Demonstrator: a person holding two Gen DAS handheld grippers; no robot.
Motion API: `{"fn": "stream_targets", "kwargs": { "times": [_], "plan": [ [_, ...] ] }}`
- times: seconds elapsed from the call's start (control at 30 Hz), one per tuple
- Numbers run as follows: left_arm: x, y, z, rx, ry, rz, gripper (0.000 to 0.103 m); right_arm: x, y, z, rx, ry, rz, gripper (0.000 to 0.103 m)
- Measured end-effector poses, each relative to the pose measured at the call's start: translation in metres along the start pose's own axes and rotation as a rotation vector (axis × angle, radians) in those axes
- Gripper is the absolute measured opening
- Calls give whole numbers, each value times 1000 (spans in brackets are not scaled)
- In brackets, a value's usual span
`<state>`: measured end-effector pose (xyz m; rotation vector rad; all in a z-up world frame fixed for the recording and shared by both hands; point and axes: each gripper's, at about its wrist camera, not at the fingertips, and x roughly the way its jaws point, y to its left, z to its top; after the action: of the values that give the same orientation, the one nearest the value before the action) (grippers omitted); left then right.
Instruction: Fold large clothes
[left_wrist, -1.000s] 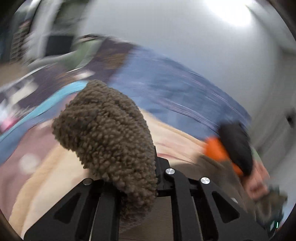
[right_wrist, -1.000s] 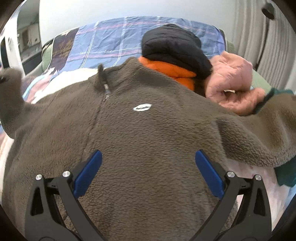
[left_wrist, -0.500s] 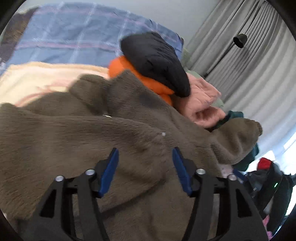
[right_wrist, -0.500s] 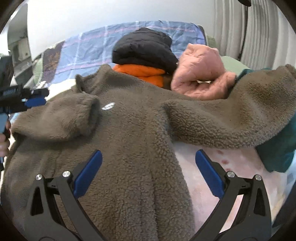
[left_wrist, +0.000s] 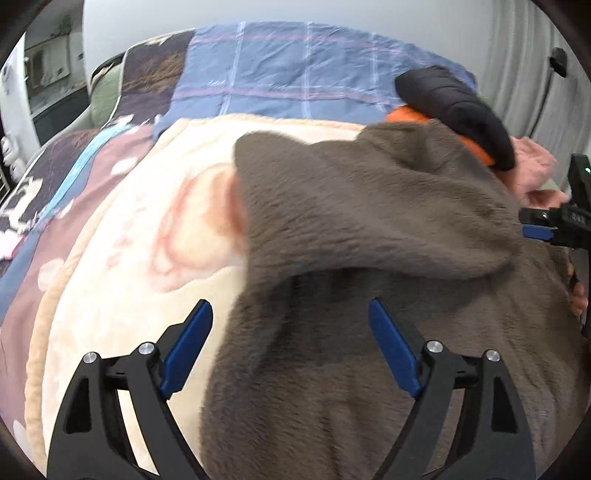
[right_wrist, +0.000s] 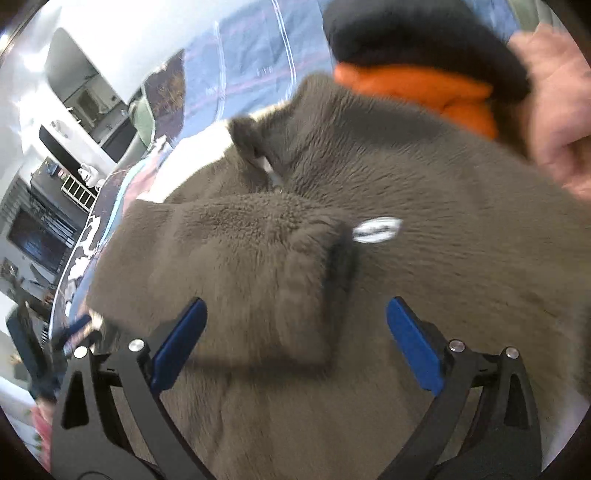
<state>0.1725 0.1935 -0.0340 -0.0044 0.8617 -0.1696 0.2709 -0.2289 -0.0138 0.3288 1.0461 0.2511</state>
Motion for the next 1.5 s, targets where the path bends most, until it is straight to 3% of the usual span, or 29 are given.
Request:
{"fn": "stream_targets", "kwargs": {
  "times": [0.07,0.1,0.2,0.27,0.33,0.37,0.4,0.47,0.53,0.7,0.77,0.83,0.9,1.0,1.07,1.1,1.13,1.17,1.2,1.27,1.33,1.4,1.5],
  "plan": [
    [16,8,6,-22,16,7,86,27,8,7,24,28,-28,70],
    [22,10,9,-32,16,15,86,37,18,7,-13,34,-121,40],
    [38,13,19,-67,16,37,86,21,45,8,-104,-69,-205,32],
    [46,17,21,-61,14,130,86,-14,50,15,-111,-186,-183,32],
    [55,22,23,-67,27,223,87,-44,46,25,-106,-288,-224,33],
    [58,27,20,-84,43,190,87,-51,41,30,-109,-301,-250,33],
    [60,31,18,-103,63,154,87,-48,36,34,-112,-272,-254,36],
    [59,36,13,-119,63,158,87,-18,12,34,-87,-94,-247,44],
    [54,41,11,-127,60,150,87,5,-5,20,-73,-2,-324,51],
    [33,37,2,-100,86,146,85,-16,-10,-3,-50,-106,-281,55],
    [12,29,-6,-70,76,79,73,-34,7,-4,-115,-169,-287,54],
    [-13,17,-5,-49,40,-13,50,-47,26,-9,-220,-219,-271,38],
    [-29,4,4,-36,-18,-55,43,-50,34,-12,-268,-235,-242,34],
    [-27,-27,31,0,-95,-107,43,-28,32,-14,-234,-151,-224,34],
    [-1,-49,44,40,-87,-103,43,12,15,-23,-150,-7,-283,33],
    [17,-57,47,53,-57,-88,43,21,9,-29,-154,-13,-299,33],
    [37,-63,47,59,-16,-74,43,20,13,-37,-213,-75,-323,34],
    [69,-69,42,63,57,-45,43,19,20,-43,-265,-85,-351,34],
    [82,-69,37,58,74,-33,44,17,27,-45,-296,-86,-363,36],
    [87,-68,31,38,17,-42,47,-1,28,-49,-314,-92,-310,48],
    [83,-63,32,15,14,-69,48,-38,13,-49,-246,-150,-258,50],
    [81,-61,29,5,5,-93,49,-98,-13,-50,-153,-293,-248,50],
    [82,-65,30,34,4,-68,52,-179,-64,-49,-7,-503,-318,57]
  ]
}}
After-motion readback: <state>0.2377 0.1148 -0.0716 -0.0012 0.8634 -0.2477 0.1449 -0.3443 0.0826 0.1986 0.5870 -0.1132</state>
